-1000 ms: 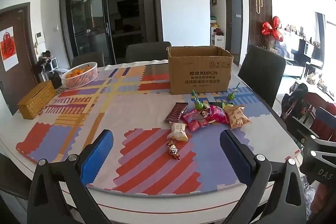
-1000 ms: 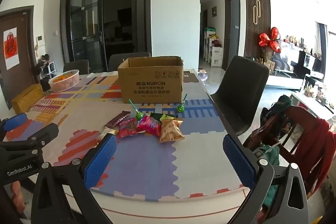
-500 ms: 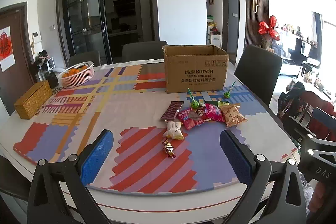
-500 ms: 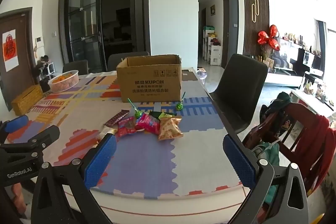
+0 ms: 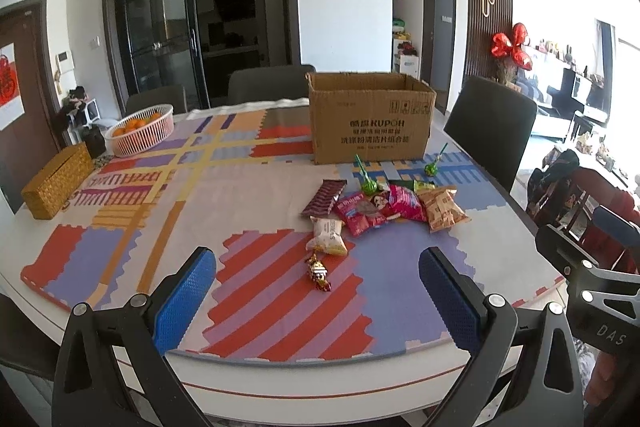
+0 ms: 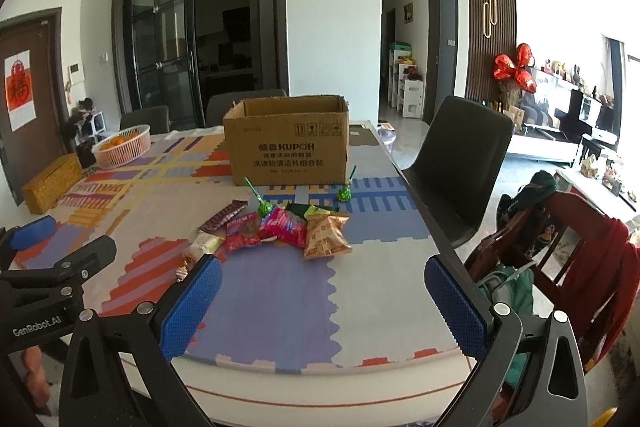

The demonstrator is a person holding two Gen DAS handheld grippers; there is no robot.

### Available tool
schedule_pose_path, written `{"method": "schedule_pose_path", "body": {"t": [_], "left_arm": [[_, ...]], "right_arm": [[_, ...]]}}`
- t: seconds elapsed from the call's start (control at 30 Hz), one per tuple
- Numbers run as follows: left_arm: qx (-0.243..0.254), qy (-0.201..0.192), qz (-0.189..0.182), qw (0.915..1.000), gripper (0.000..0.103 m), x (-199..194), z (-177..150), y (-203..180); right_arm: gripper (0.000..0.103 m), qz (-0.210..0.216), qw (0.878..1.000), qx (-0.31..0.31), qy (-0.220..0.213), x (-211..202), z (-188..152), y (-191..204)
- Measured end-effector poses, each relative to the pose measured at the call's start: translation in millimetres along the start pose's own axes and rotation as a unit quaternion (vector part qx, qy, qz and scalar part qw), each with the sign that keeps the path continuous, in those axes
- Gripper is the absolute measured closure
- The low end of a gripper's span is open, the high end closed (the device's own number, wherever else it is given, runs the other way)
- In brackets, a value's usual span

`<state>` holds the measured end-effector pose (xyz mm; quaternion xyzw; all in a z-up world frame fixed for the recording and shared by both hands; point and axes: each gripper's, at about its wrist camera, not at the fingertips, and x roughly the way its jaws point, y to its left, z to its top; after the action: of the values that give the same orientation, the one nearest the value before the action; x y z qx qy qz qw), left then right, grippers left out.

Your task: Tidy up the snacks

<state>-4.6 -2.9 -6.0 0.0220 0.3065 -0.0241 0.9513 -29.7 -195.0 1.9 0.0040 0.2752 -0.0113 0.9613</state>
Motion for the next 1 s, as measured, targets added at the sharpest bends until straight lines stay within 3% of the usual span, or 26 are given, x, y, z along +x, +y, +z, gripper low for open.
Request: {"method": "schedule_pose_path", "body": {"t": [0.33, 1.0], "left_arm": [[-0.009, 0.027, -0.008, 0.9996, 0.000, 10, -2, 4], [-0.008, 0.026, -0.006, 0.9996, 0.000, 12, -2, 5]], "right_arm": [[0.001, 0.003, 0.999, -0.021, 0.025, 11, -5, 12], [0.001, 0.005, 0.999, -0.025, 0.031, 13, -7, 14]]}}
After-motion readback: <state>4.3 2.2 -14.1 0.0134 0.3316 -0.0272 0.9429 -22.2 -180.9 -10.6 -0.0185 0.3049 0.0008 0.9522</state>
